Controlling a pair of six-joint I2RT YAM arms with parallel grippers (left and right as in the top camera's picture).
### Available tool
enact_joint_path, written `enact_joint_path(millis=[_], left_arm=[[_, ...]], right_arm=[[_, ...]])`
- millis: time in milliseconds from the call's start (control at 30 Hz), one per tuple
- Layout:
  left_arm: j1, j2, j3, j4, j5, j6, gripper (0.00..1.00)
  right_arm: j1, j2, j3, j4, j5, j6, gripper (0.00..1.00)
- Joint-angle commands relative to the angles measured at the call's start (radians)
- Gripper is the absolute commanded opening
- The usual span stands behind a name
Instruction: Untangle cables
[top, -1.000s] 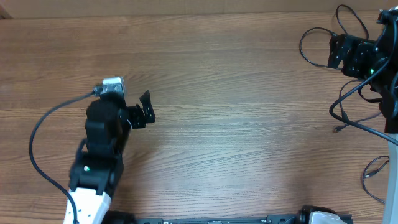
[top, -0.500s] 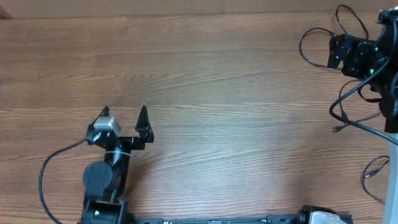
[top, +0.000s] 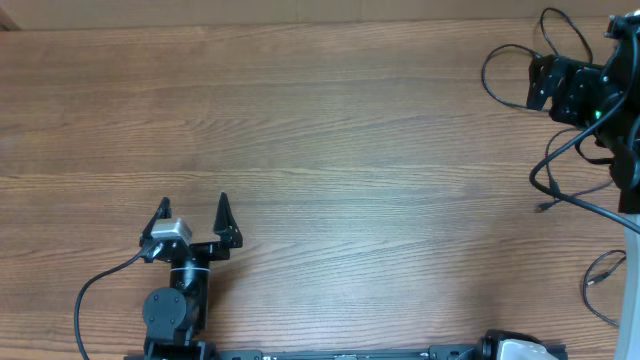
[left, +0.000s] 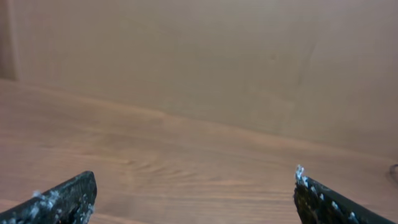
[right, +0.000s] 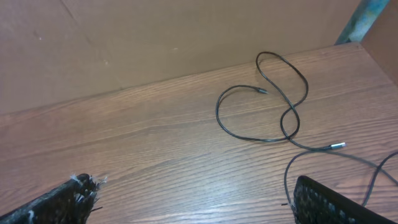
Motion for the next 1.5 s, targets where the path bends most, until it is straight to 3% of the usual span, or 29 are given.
enact_joint_path(millis=[0,167,267,700,1000,1167,1467], left_arm=[[0.033,-0.052,-0.005,-0.092,-0.021,0.054,1.00],[0.073,-0.139,-0.005,-0.307,-0.017,0.086,1.00],[0.102,-0.181,-0.004,-0.308,0.042,0.193,1.00],[0.194,-0.200,-0.003,-0.317,0.122,0.289,1.00],[0.208,-0.200,-0.003,-0.316,0.152,0.285,1.00],[0.208,-0.200,-0.003,-0.314,0.168,0.171,1.00],[0.138,-0.200,-0.003,-0.312,0.195,0.194,1.00]], right_arm=[[0.002,0.003,0.010,0.003,0.001,0.004,1.00],[0.002,0.003,0.010,0.003,0.001,0.004,1.00],[0.002,0.003,0.010,0.003,0.001,0.004,1.00],[0.002,0.003,0.010,0.003,0.001,0.004,1.00],[0.002,0.003,0.010,0.003,0.001,0.004,1.00],[0.002,0.003,0.010,0.003,0.001,0.004,1.00],[0.002,0.003,0.010,0.003,0.001,0.004,1.00]])
